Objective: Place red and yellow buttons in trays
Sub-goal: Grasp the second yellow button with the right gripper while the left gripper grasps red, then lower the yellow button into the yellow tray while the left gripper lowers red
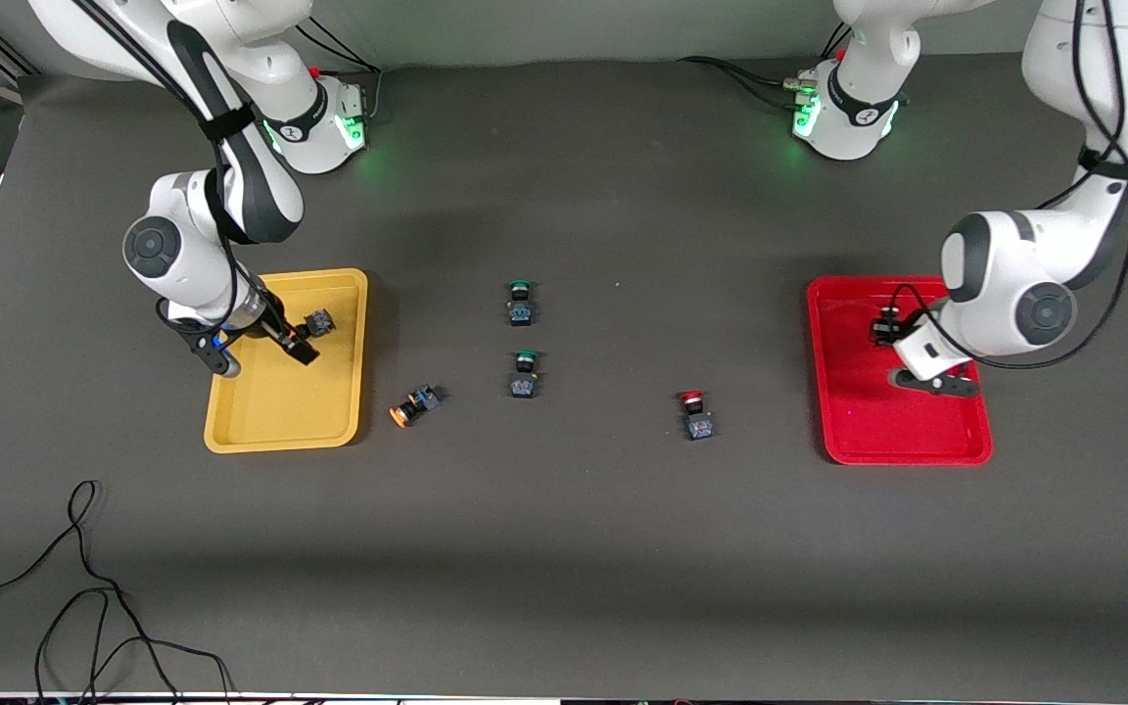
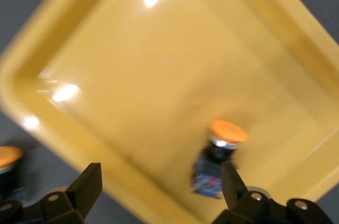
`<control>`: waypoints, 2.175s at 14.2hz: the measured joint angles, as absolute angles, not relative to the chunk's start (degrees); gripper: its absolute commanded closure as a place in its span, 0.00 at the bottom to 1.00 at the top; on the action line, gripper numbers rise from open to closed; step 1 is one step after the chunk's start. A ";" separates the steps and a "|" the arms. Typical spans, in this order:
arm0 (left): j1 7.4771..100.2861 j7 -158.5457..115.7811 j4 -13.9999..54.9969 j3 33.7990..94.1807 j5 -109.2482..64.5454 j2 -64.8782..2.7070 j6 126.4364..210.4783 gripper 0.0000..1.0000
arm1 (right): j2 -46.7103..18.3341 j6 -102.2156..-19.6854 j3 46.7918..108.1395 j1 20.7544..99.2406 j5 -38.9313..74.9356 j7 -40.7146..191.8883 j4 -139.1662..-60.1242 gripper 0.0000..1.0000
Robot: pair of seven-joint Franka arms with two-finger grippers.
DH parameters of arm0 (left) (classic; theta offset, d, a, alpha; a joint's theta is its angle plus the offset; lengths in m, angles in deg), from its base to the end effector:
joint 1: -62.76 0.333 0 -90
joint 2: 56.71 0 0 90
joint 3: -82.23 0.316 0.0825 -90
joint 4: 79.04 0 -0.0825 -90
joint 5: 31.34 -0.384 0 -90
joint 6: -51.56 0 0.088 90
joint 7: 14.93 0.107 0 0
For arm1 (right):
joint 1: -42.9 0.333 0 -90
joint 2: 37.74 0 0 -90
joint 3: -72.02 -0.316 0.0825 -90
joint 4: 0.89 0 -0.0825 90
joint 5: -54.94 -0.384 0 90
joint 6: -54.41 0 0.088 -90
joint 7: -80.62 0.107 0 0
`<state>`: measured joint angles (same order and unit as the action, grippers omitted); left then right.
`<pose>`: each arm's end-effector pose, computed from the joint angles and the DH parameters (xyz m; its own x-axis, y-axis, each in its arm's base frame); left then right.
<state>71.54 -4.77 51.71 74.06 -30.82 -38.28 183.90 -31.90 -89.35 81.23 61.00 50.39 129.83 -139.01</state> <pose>0.4995 0.0024 0.1930 0.9474 -0.1659 -0.2735 -0.1438 -0.9846 0.0994 0.4888 0.0752 0.2703 0.7199 -0.6936 -0.0248 -0.6940 -0.7197 -0.0179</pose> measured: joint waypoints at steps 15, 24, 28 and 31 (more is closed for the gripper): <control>47.93 -39.14 15.10 72.30 -24.51 -20.47 179.49 0.00 | -6.43 -85.21 68.56 61.23 51.86 150.29 -112.38 0.28; 45.48 -40.33 13.59 72.37 -24.51 -13.06 186.83 1.00 | -4.99 -88.03 68.58 61.11 51.87 150.29 -112.50 1.00; 45.54 -40.66 12.90 73.41 -24.51 -15.01 181.23 1.00 | -10.77 -79.56 68.87 58.67 51.85 149.03 -111.77 1.00; 47.74 -39.34 11.51 76.20 -24.66 -23.02 165.37 1.00 | -18.98 -68.64 71.56 56.13 49.36 140.86 -112.06 1.00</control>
